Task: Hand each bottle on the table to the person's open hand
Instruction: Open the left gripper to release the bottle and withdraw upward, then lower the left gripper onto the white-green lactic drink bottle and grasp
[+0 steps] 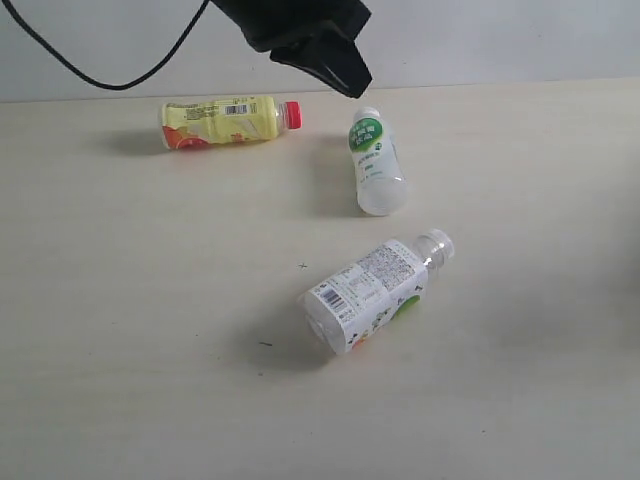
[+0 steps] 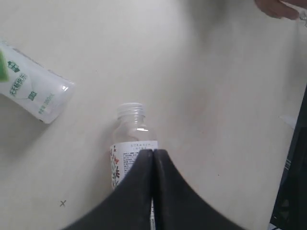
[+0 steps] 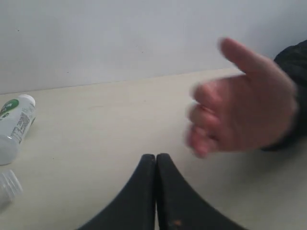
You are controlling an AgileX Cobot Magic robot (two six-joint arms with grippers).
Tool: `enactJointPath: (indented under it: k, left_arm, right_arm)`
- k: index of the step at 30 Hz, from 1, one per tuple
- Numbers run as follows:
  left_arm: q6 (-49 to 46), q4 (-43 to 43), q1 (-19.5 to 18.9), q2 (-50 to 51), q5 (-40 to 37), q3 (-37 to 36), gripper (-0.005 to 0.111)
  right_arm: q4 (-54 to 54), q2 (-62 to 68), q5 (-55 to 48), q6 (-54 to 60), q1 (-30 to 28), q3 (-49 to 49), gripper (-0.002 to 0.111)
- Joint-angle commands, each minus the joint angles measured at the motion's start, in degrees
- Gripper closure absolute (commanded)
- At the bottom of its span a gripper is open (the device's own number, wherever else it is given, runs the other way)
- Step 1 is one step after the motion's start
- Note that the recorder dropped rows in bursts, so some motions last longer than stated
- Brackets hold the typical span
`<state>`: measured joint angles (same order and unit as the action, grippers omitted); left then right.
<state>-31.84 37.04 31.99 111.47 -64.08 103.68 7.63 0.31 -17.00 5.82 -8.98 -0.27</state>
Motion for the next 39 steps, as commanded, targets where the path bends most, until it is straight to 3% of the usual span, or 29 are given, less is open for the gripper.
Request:
enactJointPath:
  k: [1, 9, 12, 25, 30, 33, 39]
  left_arm:
    - [3.00, -2.63, 0.05, -1.47, 7.34, -3.10, 0.107]
    - [17.27, -11.50, 0.05, -1.47, 24.18, -3.23, 0.107]
    - [21.72, -13.32, 0.05, -1.47, 27.29, -3.11, 0.107]
    - [19.84, -13.40, 0.05, -1.47, 27.68, -2.87, 0.107]
    - [18.13, -14.59, 0.51, -1.37, 22.07, -1.48, 0.107]
    - [22.80, -22.66, 2.70, -0.21, 14.83, 2.71, 0.107]
    - [42.96, -47.64, 12.75, 5.92, 8.31, 13.94, 0.107]
  right_arm:
    - [-0.08, -0.31, 0.41, 0.14, -0.39, 0.27, 0.108]
    - [-0.08, -0.31, 0.41, 0.14, -0.39, 0.27, 0.108]
    - [-0.08, -0.31, 0.41, 0.14, -0.39, 0.27, 0.108]
    - [-0.08, -0.31, 0.41, 0.14, -0.39, 0.27, 0.108]
    - [-0.08, -0.31, 0.41, 0.14, -0.39, 0.27, 0.108]
    - [-0.08, -0.31, 0.41, 0.14, -0.39, 0.27, 0.108]
    - [-0.08, -0.31, 0.41, 0.14, -0.39, 0.27, 0.108]
